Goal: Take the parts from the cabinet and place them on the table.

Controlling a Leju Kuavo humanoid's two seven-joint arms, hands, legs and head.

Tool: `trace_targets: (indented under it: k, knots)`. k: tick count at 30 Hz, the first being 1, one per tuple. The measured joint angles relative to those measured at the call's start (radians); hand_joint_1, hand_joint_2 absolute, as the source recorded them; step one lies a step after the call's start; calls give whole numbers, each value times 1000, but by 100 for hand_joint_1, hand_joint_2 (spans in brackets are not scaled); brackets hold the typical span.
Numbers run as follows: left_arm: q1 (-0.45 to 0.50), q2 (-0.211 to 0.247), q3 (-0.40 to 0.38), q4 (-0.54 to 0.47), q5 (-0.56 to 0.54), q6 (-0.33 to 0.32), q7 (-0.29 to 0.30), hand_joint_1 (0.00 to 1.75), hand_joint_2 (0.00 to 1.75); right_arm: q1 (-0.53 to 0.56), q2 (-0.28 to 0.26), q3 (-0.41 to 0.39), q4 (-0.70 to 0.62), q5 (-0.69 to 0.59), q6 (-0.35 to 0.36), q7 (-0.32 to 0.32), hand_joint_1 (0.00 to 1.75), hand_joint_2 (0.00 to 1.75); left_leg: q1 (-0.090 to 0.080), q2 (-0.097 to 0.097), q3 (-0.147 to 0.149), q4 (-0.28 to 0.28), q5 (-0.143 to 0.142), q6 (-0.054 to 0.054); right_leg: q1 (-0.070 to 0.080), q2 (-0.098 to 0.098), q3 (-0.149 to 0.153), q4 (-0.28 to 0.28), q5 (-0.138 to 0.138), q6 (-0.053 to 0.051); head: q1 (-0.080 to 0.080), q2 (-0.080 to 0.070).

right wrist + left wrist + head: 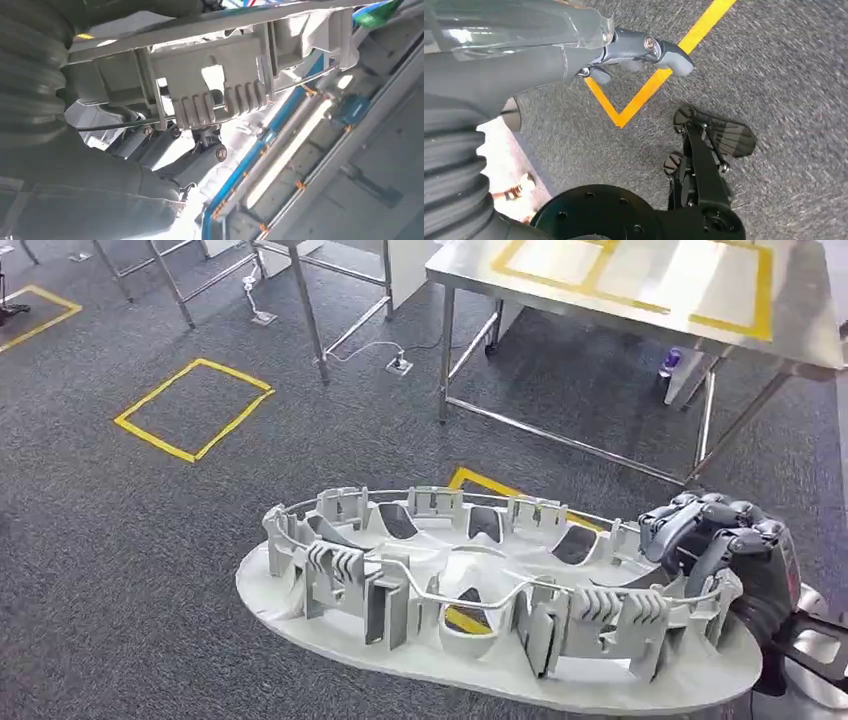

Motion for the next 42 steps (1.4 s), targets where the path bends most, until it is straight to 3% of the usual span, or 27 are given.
trace_targets:
  k: [2, 4, 5, 7, 8, 9, 11, 12, 13, 17, 18, 19, 20, 22, 23, 24, 25, 27, 28, 32, 33, 35, 37, 38, 39, 40, 42]
  knots:
    - [-3, 0, -1, 0, 0, -1, 0, 0, 175, -4, 0, 0, 0, -2, 0, 3, 175, 175, 2, 14, 3, -1, -5, -12, -6, 22, 1, -6, 7, -15, 0, 0]
    - [-3, -2, -2, 0, 0, -5, -1, 0, 175, -9, 0, 1, 0, -3, 1, 3, 175, 175, 9, -64, -34, 82, -61, -23, -10, 35, -1, -6, 11, -24, -9, 0]
    - [-2, -1, -1, 0, 0, -5, -1, 0, 175, -10, 0, 2, 0, -3, 1, 3, 175, 175, 11, -83, -74, 165, -103, -25, -10, 44, -3, -6, 11, -26, -9, 0]
    - [1, 0, -1, 0, -1, -5, -1, 0, 175, -10, 3, 4, 0, -4, 2, 7, 175, 175, 11, -95, -154, 320, -158, -27, -10, 64, -8, -5, 12, -27, -10, 0]
    - [1, 0, -2, 0, -1, -5, -1, 0, 175, -10, 3, 6, 0, -4, 1, 9, 175, 175, 11, -96, -164, 332, -148, -27, -10, 75, -8, -5, 13, -27, -9, 0]
    - [1, 0, -1, 0, -1, -5, -1, 0, 175, -10, 3, 7, 0, -4, 1, 11, 175, 175, 12, -96, -149, 293, -114, -25, -11, 86, -7, -4, 13, -27, -10, 0]
    - [1, 2, -2, 0, -2, -6, -1, 0, 175, -11, 4, 9, 0, -8, 0, 16, 175, 175, 17, -111, -70, 123, -20, -23, -11, 107, -4, -3, 13, -25, -10, 0]
    - [1, 3, -2, 0, -3, -8, -2, 0, 175, -11, 4, 10, 0, -10, -2, 18, 175, 175, 22, -159, -29, 36, 14, -22, -12, 116, -5, -1, 13, -21, -10, 0]
    - [1, 4, -2, 0, -5, -8, -2, 0, 175, -12, 3, 11, 0, -11, -5, 18, 175, 175, 24, -192, -16, 7, -2, -20, -5, 127, -11, 3, 12, -13, -9, 0]
    - [1, 5, -2, 0, -11, -9, -3, 0, 175, -9, 3, 14, 0, 2, -15, 7, 175, 175, 21, -146, -13, 6, 9, 3, -15, 170, -26, -4, 26, 15, -10, 0]
    - [0, 7, -2, 0, -11, -8, -3, 0, 175, -9, 3, 14, 0, 5, -16, 3, 175, 175, 23, -133, -12, 3, 12, 11, -12, 131, -32, 14, 14, 16, -9, 0]
    - [0, 8, -1, 0, -11, -8, -5, 0, 175, -15, 1, 16, 0, 7, -16, 1, 175, 175, 22, -121, -12, 2, 11, 19, -10, 87, -59, 62, -18, 19, 3, 0]
    - [2, 8, -1, 0, -11, -8, -5, 0, 175, -17, 2, 19, 0, 8, -17, 0, 175, 175, 20, -108, -12, 2, 10, 22, -12, 66, -94, 140, -58, 22, 3, 0]
    - [4, 9, -1, 0, -11, -8, -5, 0, 175, -17, 3, 26, 4, 15, -27, -1, 175, 175, 17, -81, -14, 3, 9, 24, -12, 51, -169, 301, -119, 28, 5, 0]
    - [4, 9, -1, 0, -10, -9, -5, 0, 175, -16, 3, 28, 6, 23, -34, -3, 175, 175, 17, -74, -14, 3, 7, 23, -12, 49, -184, 333, -120, 29, 3, 0]
    - [3, 9, -1, 0, -10, -10, -6, 0, 175, -14, 2, 30, 6, 37, -41, -10, 175, 175, 17, -69, -12, 3, 6, 22, -12, 48, -169, 309, -100, 28, 4, 0]
    - [2, 8, -1, 0, -10, -11, -6, 0, 175, -14, 2, 33, 6, 56, -45, -19, 175, 175, 17, -62, -10, 3, 5, 20, -13, 45, -129, 237, -63, 26, 3, 0]
    - [1, 8, -1, 0, -10, -13, -9, 0, 175, -15, 1, 39, 6, 72, -51, -33, 175, 175, 18, -54, -2, 3, 1, 14, -14, 29, -12, 33, 10, 21, 4, 0]
    - [0, 8, -1, 0, -10, -14, -10, 0, 175, -17, 2, 41, 6, 75, -52, -35, 175, 175, 10, -51, -4, 5, -3, 7, -8, 22, 6, 2, -14, 17, 3, 0]
    - [-2, 10, -1, 0, -10, -17, -13, 0, 175, -34, 1, 53, 6, 75, -61, -18, 175, 175, 13, -43, 2, -1, -5, -17, -3, 34, 4, 0, -10, -10, 3, 0]
    - [-3, 11, -1, 0, -10, -17, -13, 0, 175, -42, 1, 55, 5, 71, -63, -12, 175, 175, 18, -59, -6, 11, -12, -24, -11, 35, 9, -3, -7, -16, 2, 0]
    - [-3, 10, -2, 0, -11, -18, -13, 0, 175, -53, 0, 57, 5, 61, -64, -7, 175, 175, 18, -87, -63, 121, -69, -28, -11, 37, 12, -3, -12, -25, -5, 0]
    - [0, 12, -2, 0, -11, -17, -13, 0, 175, -55, 1, 58, 5, 59, -65, -4, 175, 175, 17, -93, -164, 296, -130, -30, -9, 41, 13, -3, -16, -30, -6, 0]
    - [1, 13, -2, 0, -11, -17, -13, 0, 175, -55, 1, 61, 5, 59, -65, -3, 175, 175, 17, -93, -200, 343, -133, -30, -8, 43, 15, -2, -18, -31, -6, 0]
    - [1, 13, -2, 0, -11, -17, -13, 0, 175, -55, 1, 63, 5, 58, -65, -3, 175, 175, 17, -93, -207, 336, -111, -28, -8, 47, 19, -2, -22, -30, -6, 0]
    - [1, 13, -2, 0, -11, -17, -13, 0, 175, -55, 1, 64, 5, 58, -65, -3, 175, 175, 17, -93, -189, 282, -65, -26, -8, 50, 27, -2, -27, -29, -6, 0]
    - [1, 14, -2, 0, -12, -17, -13, 0, 175, -55, 0, 64, 5, 58, -66, -8, 175, 175, 16, -97, -102, 88, 45, -16, -8, 55, 48, -3, -40, -24, -6, 0]
